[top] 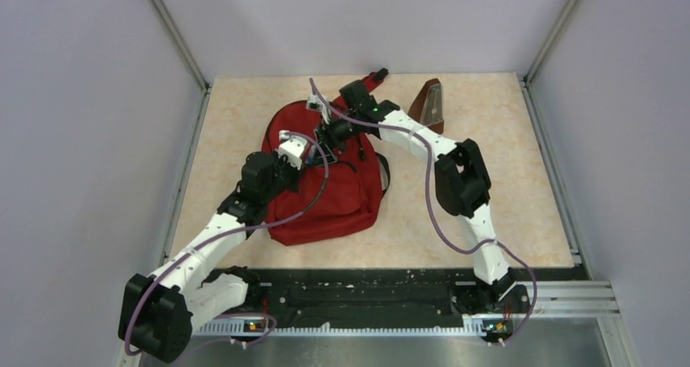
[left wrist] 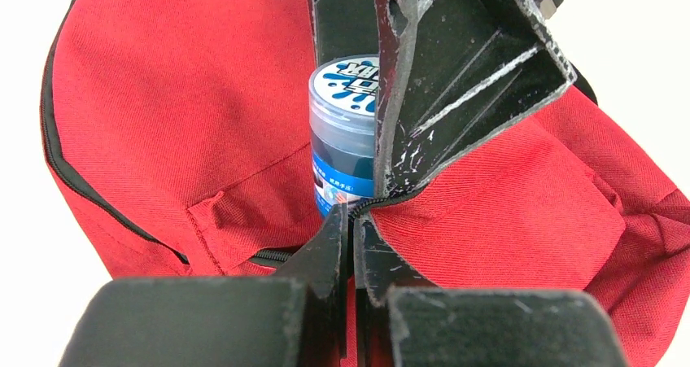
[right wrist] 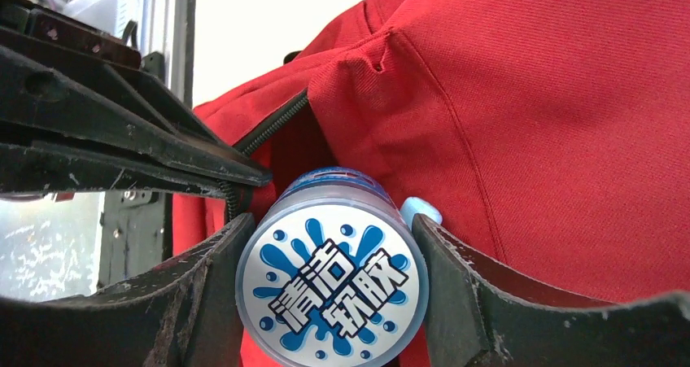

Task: Pack the student bag
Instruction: Place the personal item in the student bag.

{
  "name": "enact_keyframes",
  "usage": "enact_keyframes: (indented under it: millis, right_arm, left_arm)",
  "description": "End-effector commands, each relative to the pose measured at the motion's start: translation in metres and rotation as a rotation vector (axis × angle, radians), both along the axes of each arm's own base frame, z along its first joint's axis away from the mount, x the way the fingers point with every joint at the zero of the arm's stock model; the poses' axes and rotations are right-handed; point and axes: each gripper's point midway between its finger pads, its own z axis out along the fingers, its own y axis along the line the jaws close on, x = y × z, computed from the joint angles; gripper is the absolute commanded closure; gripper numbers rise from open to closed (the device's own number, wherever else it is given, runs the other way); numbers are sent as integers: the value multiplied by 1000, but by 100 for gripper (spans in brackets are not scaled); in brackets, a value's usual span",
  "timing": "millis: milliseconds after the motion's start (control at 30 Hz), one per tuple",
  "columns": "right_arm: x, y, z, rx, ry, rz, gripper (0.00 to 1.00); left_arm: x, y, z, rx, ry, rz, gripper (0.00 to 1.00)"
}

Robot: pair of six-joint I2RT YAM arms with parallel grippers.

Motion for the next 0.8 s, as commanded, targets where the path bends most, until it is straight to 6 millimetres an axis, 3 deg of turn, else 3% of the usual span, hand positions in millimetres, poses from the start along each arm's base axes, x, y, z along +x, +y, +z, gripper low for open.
enact_keyframes:
  millis: [0,67,167,267,300,467,633,767]
  right_arm:
    - [-23,-1,10,47,54,177,100]
    - [-18,2,-2,32,78,165,95]
    - [-10,8,-14,28,87,136,76]
    - [-5,11,-17,39,73,120,46]
    - [-3,11,-15,39,58,108,37]
    - [14,4,4,72,-9,11,13]
    - [36,-15,36,144,-33,-108,8]
    - [39,-20,46,184,-45,-142,7]
  left_arm:
    - [5,-6,31,-48,-115,-26,100]
    - [5,-7,31,-51,-117,-33,100]
    - [4,-8,32,-54,-119,-37,100]
    - [4,-7,32,-51,-121,-33,100]
    - [4,-7,31,-50,-120,-32,100]
    - [4,-6,31,-50,-119,-31,100]
    - [3,-6,32,-52,-122,-30,100]
    - [3,-6,32,-52,-123,-32,100]
